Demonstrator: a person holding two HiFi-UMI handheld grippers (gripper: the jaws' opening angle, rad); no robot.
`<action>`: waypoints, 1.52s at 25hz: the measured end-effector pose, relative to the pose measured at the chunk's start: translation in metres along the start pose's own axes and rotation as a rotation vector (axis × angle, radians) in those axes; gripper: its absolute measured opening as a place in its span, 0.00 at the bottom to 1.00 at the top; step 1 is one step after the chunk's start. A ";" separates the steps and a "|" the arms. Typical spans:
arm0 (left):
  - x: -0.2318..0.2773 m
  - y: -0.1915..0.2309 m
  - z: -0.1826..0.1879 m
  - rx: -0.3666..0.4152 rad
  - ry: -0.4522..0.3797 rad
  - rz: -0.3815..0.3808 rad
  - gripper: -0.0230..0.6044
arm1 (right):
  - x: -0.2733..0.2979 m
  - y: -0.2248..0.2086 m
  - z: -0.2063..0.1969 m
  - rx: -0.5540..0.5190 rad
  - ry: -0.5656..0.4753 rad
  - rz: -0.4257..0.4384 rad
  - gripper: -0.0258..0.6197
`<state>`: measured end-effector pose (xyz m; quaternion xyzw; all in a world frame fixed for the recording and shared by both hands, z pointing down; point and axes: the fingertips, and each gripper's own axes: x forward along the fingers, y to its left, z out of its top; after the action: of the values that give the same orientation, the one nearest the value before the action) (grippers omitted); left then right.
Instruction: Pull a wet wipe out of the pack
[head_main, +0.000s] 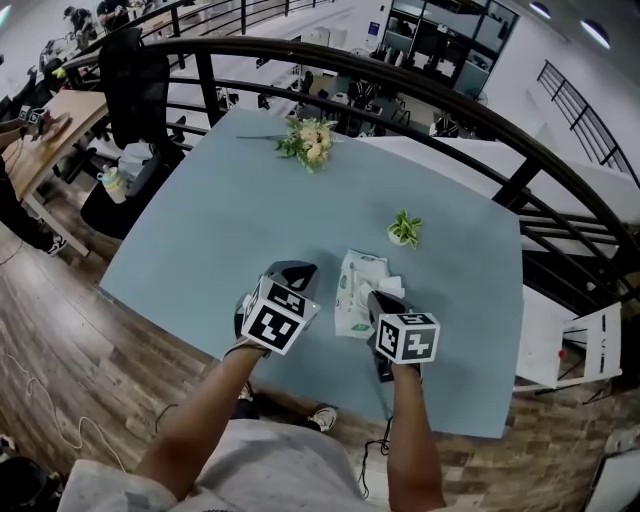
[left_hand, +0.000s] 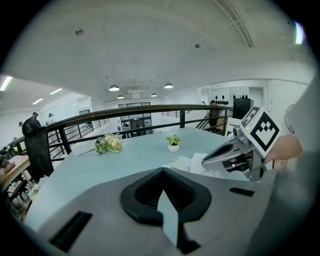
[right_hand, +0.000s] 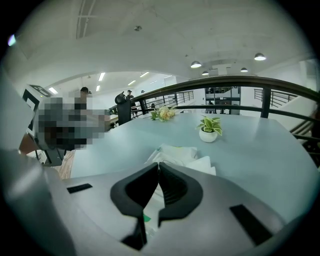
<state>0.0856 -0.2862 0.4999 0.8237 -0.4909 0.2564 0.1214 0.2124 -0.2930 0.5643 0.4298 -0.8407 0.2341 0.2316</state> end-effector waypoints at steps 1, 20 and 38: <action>0.000 0.000 0.000 -0.006 0.000 -0.001 0.03 | 0.000 0.000 0.001 0.001 -0.002 -0.002 0.05; -0.011 0.014 0.011 -0.036 -0.033 0.011 0.02 | -0.015 0.002 0.020 0.023 -0.054 -0.051 0.05; -0.011 0.020 0.024 -0.015 -0.056 -0.012 0.02 | -0.028 0.004 0.036 0.031 -0.102 -0.103 0.05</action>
<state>0.0712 -0.2988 0.4734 0.8326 -0.4909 0.2290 0.1155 0.2176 -0.2950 0.5187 0.4876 -0.8244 0.2126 0.1934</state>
